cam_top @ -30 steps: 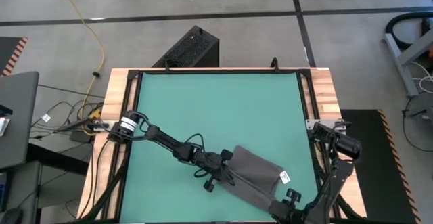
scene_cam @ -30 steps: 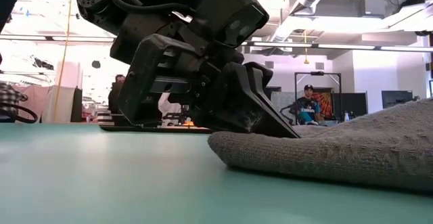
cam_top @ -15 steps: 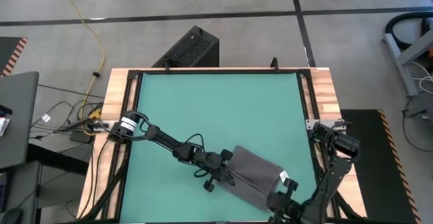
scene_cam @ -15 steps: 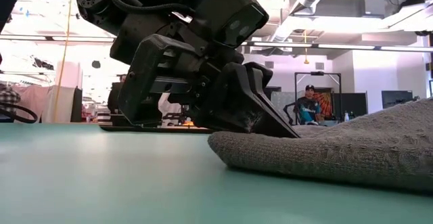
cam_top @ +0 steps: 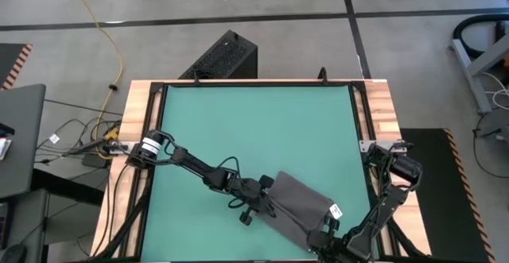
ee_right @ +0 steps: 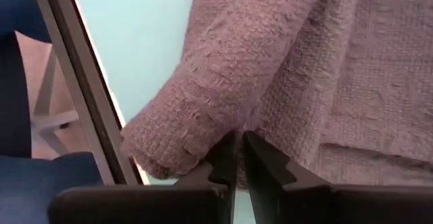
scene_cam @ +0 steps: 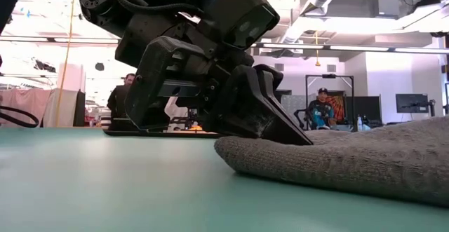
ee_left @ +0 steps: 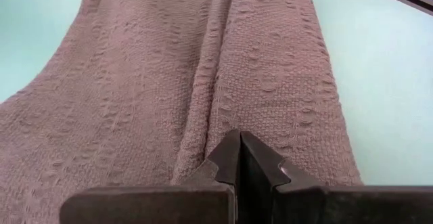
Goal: Roll towel into tight, uniform cylinder
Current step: Roll the gray towel
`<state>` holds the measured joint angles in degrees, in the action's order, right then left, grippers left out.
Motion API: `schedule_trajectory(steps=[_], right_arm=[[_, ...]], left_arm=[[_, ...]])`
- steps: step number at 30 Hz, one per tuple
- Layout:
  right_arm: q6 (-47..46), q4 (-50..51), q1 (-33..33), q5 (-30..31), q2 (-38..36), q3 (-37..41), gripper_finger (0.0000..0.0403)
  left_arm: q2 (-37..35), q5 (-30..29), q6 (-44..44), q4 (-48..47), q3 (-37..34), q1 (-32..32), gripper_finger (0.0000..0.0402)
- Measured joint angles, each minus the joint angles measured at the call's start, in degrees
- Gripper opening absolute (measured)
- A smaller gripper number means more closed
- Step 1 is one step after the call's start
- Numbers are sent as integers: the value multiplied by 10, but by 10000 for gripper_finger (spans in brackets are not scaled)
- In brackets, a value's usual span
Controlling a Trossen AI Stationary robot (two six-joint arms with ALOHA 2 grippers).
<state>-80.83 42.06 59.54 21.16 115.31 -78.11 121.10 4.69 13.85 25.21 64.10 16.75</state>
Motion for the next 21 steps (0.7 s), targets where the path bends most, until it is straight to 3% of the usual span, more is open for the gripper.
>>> schedule_trajectory(steps=[9, 15, 18, 21], right_arm=[[-51, 77, 49, -7, 2, -41, 55], [-64, 128, 77, 69, 2, -112, 62], [-11, 158, 69, 142, 1, -148, 69], [65, 170, 38, 146, 1, -160, 83]], left_arm=[[0, 0, -10, 0, 0, 0, 0], [0, 0, -10, -2, 0, 0, 0], [0, 0, -10, -2, 0, 0, 0], [0, 0, -13, -2, 0, 0, 0]])
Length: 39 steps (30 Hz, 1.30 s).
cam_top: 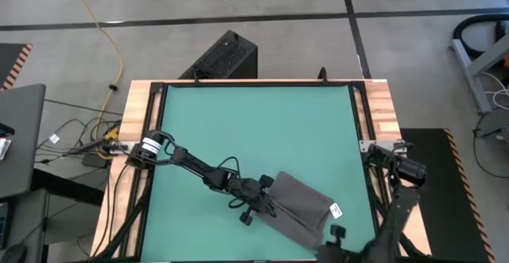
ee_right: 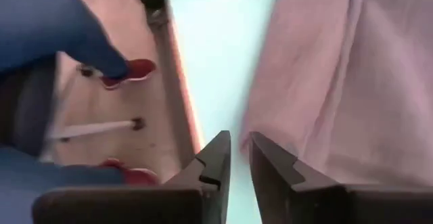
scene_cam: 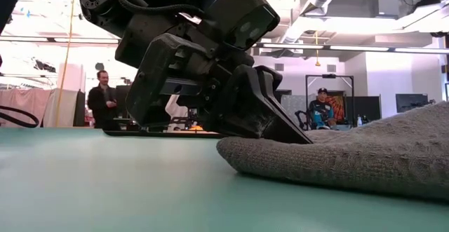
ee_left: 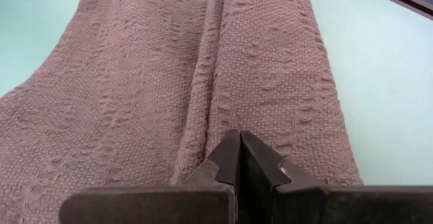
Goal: Roll towel into tight, uniform cylinder
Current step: Roll the gray towel
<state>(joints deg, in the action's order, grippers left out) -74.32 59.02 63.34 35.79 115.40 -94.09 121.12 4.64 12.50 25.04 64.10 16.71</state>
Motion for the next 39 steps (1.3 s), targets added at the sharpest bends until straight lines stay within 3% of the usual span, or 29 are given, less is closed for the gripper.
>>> schedule_trajectory(steps=[7, 14, 23, 30, 39], right_arm=[[120, -7, -54, 3, 1, 3, 100], [10, -4, -25, -2, 2, 40, 101], [-94, -96, -9, -38, 2, 146, 101], [-97, -187, -12, -46, -2, 202, 101], [-52, -108, 3, -41, -13, 140, 101]], left_arm=[[0, 0, -11, -1, 0, 0, 0], [0, -1, -10, -2, 0, 0, 0], [0, -1, -12, -1, 0, 0, 0], [0, 0, -18, -1, 0, 0, 0], [0, 6, -22, -3, 0, 0, 0]])
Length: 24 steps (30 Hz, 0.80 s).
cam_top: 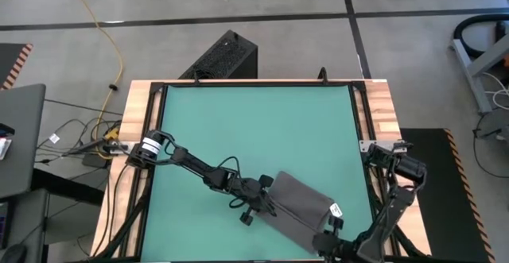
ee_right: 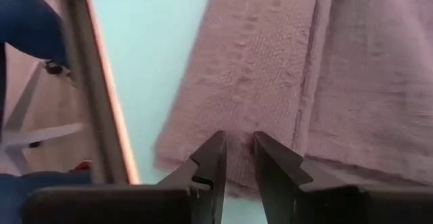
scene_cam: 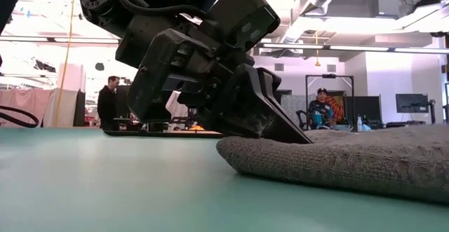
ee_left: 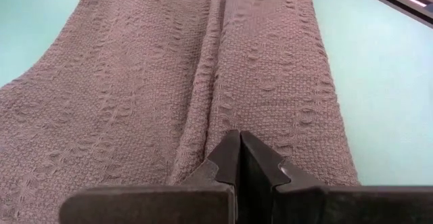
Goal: Roll towel into tight, uniform cylinder
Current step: Roll the gray towel
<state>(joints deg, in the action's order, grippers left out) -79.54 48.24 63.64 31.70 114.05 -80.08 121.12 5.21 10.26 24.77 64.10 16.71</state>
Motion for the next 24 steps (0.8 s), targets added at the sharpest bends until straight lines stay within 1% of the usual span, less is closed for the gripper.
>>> schedule_trajectory(steps=[2, 5, 7, 9, 11, 14, 15, 17, 19, 20, 24], right_arm=[[4, 30, 6, 10, -4, -28, 101], [47, 49, 10, 17, -4, -57, 104], [78, 53, 4, 17, -4, -66, 113], [119, 53, -5, 14, -4, -75, 132], [173, 54, -19, -4, -4, -87, 159], [259, 52, -43, -30, -4, -110, 211], [283, 51, -51, -45, -4, -115, 228], [314, 55, -64, -93, -4, -116, 254], [330, 66, -75, -132, -3, -110, 267], [336, 72, -78, -141, -3, -107, 269], [361, 112, -82, -146, -3, -105, 270]], left_arm=[[0, 1, 0, 0, 0, 0, 0], [0, 1, 0, 0, 0, 0, 0], [0, 1, 0, 0, 0, 0, 0], [0, 1, 0, 0, 0, 0, 0], [0, 1, -3, 0, 0, 0, 0], [0, 1, -5, 0, 0, 0, 0], [0, 1, -5, 0, 0, 0, 0], [0, 1, -8, 0, 0, 0, 0], [0, 1, -10, 0, 0, 0, 0], [0, 1, -10, 0, 0, 0, 0], [0, 1, -17, -1, 0, 0, 0]])
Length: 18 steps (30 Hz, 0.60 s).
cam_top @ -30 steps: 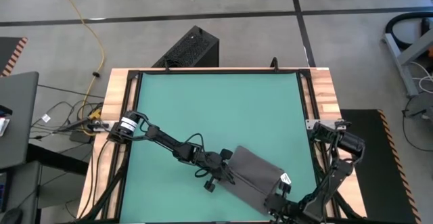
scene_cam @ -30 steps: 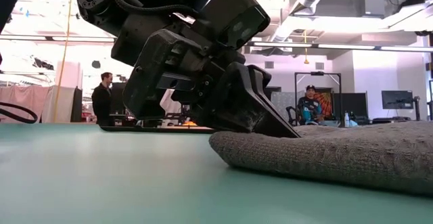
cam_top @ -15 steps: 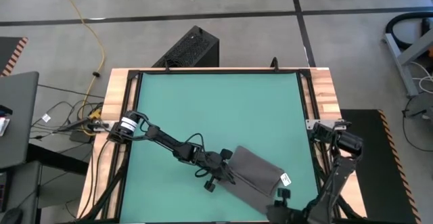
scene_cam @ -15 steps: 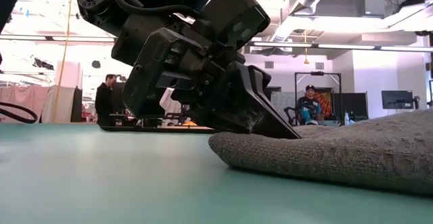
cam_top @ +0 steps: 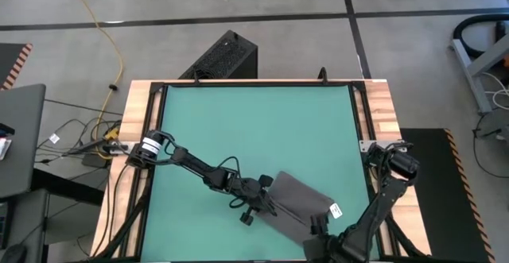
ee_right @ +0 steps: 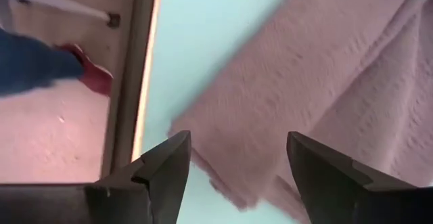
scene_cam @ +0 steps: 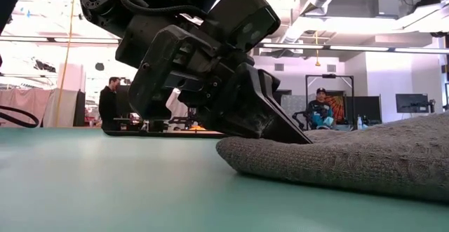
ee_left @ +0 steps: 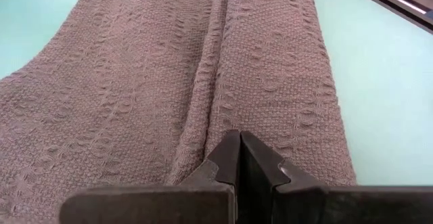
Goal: Roll towel into tight, uniform cylinder
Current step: Roll the gray towel
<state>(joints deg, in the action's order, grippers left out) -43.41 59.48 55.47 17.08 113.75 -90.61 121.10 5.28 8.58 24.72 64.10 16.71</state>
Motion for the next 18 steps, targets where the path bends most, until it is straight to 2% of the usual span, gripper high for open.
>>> schedule_trajectory(steps=[3, 8, 18], right_arm=[[0, 16, 7, 1, 0, 0, 270], [22, -29, 21, 12, 12, -1, 270], [47, 12, 22, 28, 102, -4, 270]], left_arm=[[0, 0, -4, -1, 0, 0, 0], [0, 0, 0, -2, 0, -1, 0], [0, 0, -8, 0, 0, -4, 0]])
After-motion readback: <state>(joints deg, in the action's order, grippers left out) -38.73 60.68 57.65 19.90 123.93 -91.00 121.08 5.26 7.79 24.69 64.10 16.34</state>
